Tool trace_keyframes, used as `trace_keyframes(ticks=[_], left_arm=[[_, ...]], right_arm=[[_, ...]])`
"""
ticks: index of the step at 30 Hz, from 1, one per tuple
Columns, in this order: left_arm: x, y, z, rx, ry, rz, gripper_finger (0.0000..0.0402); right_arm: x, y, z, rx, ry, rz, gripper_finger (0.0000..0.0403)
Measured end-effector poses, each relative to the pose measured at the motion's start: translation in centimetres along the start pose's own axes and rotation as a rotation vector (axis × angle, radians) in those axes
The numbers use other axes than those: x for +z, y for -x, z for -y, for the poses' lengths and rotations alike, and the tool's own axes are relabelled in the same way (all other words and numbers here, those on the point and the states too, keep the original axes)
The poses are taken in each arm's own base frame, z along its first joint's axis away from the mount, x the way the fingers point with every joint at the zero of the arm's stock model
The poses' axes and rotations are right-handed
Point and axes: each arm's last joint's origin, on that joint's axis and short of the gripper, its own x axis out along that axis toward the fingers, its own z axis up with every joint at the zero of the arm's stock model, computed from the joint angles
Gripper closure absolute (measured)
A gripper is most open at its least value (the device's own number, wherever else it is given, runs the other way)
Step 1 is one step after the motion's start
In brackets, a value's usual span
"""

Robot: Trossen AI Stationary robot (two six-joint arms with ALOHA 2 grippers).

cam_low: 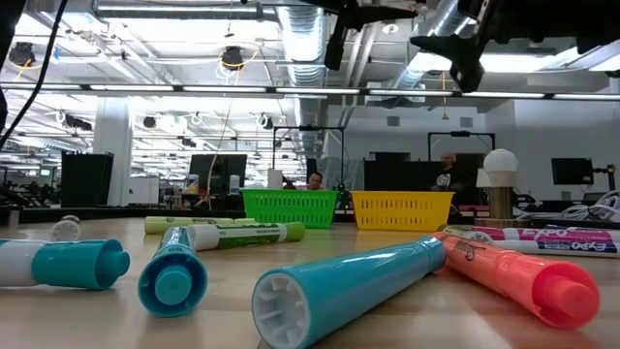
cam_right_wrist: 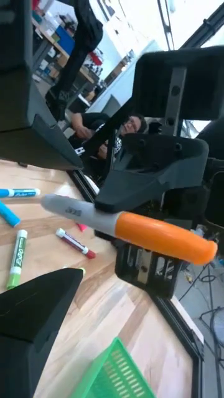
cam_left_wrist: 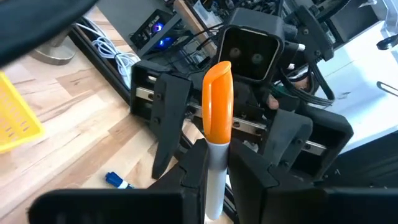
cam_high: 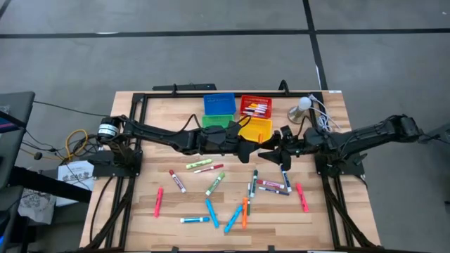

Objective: Pick & Place Markers
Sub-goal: Put the orange highlighter into the red bin

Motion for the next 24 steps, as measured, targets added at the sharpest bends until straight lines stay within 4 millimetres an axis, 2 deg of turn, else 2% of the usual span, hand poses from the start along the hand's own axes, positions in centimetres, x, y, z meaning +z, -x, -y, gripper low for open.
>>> trace_keyframes(ticks=[10, 24], left_arm=[[-0.2, 0.0, 0.1, -0.001, -0.001, -0.005, 0.0351], [-0.4, 0.0, 0.0, 0.016, -0.002, -0.023, 0.0351]], right_arm=[[0.8, -1.9, -0.2, -0.011, 0.041, -0.037, 0.0160], [1.3, -1.9, -0.1, 0.016, 0.031, -0.046, 0.0274]])
